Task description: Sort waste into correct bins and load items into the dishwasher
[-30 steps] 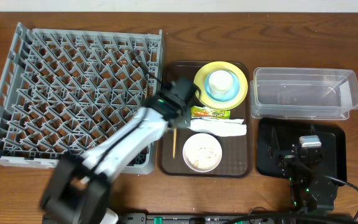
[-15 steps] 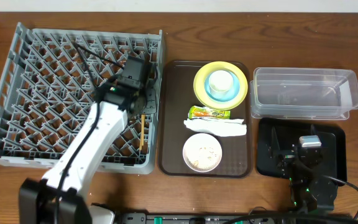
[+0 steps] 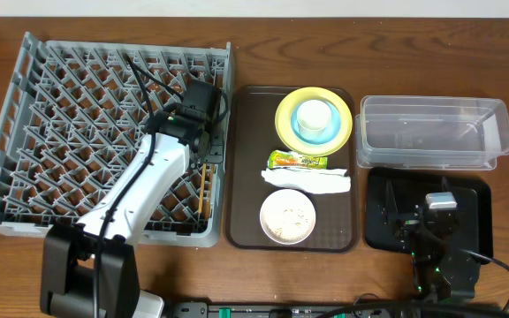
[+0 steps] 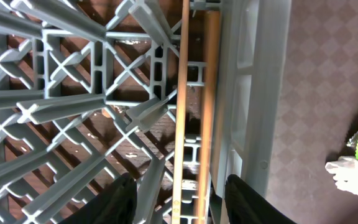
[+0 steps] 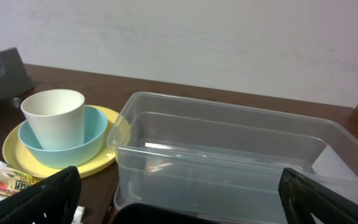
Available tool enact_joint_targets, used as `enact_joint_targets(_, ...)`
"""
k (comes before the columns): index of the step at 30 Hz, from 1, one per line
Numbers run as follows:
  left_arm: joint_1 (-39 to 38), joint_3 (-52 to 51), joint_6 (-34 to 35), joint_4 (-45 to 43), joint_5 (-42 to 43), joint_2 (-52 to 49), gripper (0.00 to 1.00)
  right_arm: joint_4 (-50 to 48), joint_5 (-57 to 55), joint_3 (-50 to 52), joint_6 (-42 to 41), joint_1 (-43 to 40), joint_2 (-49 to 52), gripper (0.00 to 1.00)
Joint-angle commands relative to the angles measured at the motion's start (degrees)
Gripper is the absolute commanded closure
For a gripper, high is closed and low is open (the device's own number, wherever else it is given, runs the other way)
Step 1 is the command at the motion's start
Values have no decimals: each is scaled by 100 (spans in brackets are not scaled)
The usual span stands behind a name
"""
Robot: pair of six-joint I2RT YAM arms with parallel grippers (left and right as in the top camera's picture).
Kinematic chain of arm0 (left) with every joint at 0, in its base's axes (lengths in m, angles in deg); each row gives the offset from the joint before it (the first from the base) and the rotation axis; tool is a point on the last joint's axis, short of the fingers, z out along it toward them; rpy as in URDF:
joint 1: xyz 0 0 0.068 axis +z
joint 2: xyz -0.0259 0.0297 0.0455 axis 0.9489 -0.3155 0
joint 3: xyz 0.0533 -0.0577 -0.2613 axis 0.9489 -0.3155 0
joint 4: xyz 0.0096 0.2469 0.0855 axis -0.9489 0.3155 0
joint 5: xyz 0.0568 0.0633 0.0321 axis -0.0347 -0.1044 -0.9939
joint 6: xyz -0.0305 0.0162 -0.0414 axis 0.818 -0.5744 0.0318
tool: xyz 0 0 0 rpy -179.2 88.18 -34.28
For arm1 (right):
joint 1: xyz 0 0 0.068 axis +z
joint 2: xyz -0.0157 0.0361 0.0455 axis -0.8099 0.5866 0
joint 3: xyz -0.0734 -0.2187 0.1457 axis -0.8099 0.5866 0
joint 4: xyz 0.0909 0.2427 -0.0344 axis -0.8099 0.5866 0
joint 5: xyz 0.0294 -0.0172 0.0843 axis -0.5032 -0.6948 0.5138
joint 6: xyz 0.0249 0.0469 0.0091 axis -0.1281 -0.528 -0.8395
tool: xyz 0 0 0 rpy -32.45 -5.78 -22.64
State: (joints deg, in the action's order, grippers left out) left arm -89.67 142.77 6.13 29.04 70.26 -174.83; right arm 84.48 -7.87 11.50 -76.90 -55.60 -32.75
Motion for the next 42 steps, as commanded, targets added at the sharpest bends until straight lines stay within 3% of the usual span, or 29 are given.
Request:
enact_joint_targets(1,-22,33,-13,15,48,310,49,24,-33,7,-68,42,-31,1)
enact_joint_targets(8,-22,35,-15,103,59,1150,39,26,-33,7,-68,42,-31,1)
enact_joint_targets(16,-22,33,-15,94,-157,2214,15,26,-74,7,-68,345,-24,1)
enact_joint_targets(26,-22,33,-15,101,-155,2463,7,28,-74,7,-68,400,-24,1)
enact_joint_targets(37,-22,33,-15,-199,-164,2465,7,26,-74,7,-68,400,-24,1)
enact_joint_targets(42,-22,33,234,-365,-667,2533,7,28,-74,7,-68,400,-13,1)
